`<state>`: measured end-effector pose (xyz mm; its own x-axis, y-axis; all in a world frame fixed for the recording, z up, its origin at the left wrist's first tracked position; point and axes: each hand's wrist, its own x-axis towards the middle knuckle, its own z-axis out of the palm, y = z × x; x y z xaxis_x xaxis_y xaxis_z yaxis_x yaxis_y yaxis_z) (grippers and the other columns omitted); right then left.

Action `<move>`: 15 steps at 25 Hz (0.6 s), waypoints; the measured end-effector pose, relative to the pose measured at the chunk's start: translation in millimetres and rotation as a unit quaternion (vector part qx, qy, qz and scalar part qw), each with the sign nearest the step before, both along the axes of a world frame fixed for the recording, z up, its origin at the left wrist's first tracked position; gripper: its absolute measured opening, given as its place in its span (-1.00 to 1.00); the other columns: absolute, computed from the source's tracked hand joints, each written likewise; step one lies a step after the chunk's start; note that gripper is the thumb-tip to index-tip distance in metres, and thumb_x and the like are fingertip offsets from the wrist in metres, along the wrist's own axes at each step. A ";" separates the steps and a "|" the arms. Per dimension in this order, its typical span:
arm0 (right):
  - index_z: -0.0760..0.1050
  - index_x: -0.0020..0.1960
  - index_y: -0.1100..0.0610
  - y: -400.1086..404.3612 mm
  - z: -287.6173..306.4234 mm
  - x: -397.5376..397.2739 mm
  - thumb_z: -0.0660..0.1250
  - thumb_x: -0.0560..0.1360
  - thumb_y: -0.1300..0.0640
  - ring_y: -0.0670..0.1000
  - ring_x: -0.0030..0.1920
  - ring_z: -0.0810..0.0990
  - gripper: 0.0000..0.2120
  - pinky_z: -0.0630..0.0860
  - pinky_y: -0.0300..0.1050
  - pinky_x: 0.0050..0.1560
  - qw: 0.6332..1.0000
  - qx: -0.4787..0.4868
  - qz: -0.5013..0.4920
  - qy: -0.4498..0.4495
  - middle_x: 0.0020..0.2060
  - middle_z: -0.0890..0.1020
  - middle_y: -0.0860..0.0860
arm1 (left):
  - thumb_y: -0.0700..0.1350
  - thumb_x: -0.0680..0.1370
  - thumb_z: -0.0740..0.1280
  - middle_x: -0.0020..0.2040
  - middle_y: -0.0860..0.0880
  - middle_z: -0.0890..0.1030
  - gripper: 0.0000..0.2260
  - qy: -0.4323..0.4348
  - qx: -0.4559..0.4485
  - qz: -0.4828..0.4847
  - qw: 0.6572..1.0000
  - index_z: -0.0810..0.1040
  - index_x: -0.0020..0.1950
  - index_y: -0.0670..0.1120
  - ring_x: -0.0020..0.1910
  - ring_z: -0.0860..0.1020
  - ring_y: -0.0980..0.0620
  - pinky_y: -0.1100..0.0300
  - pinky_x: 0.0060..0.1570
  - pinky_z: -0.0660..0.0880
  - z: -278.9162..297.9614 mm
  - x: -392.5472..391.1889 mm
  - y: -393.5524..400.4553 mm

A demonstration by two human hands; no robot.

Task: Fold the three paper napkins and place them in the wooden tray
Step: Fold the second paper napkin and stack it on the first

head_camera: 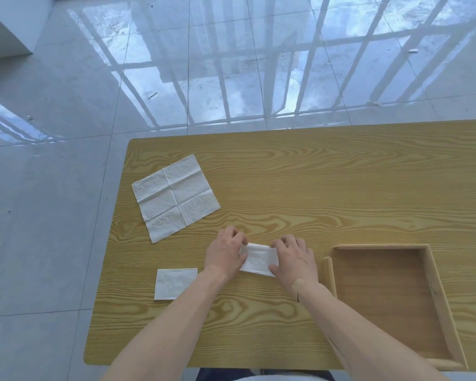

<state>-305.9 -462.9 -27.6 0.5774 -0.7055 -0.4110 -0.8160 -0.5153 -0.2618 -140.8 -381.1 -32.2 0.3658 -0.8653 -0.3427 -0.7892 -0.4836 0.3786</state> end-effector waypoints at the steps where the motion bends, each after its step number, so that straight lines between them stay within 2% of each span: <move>1: 0.40 0.19 -0.03 -0.8 0.3 1.0 0.36 0.43 0.02 0.08 0.14 0.35 -0.65 0.37 -0.05 0.07 1.000 0.008 -0.006 -0.005 0.18 0.41 -0.04 | -0.10 0.50 0.37 0.09 0.04 0.43 -0.83 0.007 -0.005 0.007 1.000 0.50 0.07 0.00 0.09 0.40 0.03 0.13 -0.12 0.47 0.0 -0.5 0.5; 4: 0.36 0.13 -0.04 -0.9 0.2 1.9 0.34 0.40 0.08 0.07 0.09 0.33 -0.68 0.35 -0.05 0.05 1.000 0.024 -0.006 -0.018 0.13 0.44 -0.07 | -0.13 0.48 0.36 -0.01 0.08 0.47 -0.87 0.028 -0.013 0.013 0.999 0.46 -0.03 0.01 0.06 0.43 0.05 0.16 -0.19 0.40 2.6 -1.9 4.9; 8: 0.31 0.32 -0.13 -1.6 -0.3 -4.5 0.33 0.40 0.01 0.04 0.15 0.30 -0.50 0.32 -0.04 0.13 0.997 0.056 0.000 -0.048 0.12 0.47 -0.14 | -0.18 0.44 0.37 -0.19 0.19 0.49 -0.75 0.084 -0.071 0.063 0.992 0.38 -0.14 0.14 -0.11 0.48 0.11 0.28 -0.29 0.31 13.0 -7.5 17.0; 10: 0.45 0.21 -0.12 -3.0 4.0 -7.0 0.34 0.44 -0.05 0.03 0.14 0.32 -0.66 0.31 -0.04 0.12 0.995 0.065 0.013 -0.072 0.07 0.52 -0.15 | -0.18 0.43 0.40 -0.19 0.21 0.52 -0.73 0.111 -0.097 0.100 0.984 0.46 -0.07 0.17 -0.13 0.50 0.18 0.33 -0.24 0.39 21.6 -8.8 25.0; 12: 0.53 0.00 -0.08 -1.3 10.3 -11.5 0.38 0.45 -0.03 0.01 0.08 0.41 -0.86 0.33 -0.04 0.04 0.990 0.055 0.006 -0.129 -0.05 0.59 -0.18 | -0.22 0.42 0.45 -0.15 0.19 0.57 -0.76 0.124 -0.124 0.117 0.978 0.57 -0.04 0.09 -0.09 0.52 0.16 0.31 -0.10 0.45 25.8 -6.7 34.5; 15: 0.54 -0.17 -0.07 9.7 19.5 -20.9 0.48 0.38 0.07 -0.01 -0.08 0.49 -0.87 0.42 -0.02 -0.07 0.978 0.023 0.004 -0.208 -0.20 0.62 -0.20 | -0.22 0.43 0.48 -0.11 0.14 0.61 -0.84 0.135 -0.147 0.133 0.971 0.62 -0.09 0.02 -0.05 0.52 0.18 0.44 -0.10 0.36 33.8 -5.0 50.9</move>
<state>-326.8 -453.2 -8.1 0.7067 -0.6868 -0.1699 -0.6299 -0.5014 -0.5931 -145.8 -330.1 1.7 0.5213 -0.8274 -0.2091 -0.5043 -0.4963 0.7067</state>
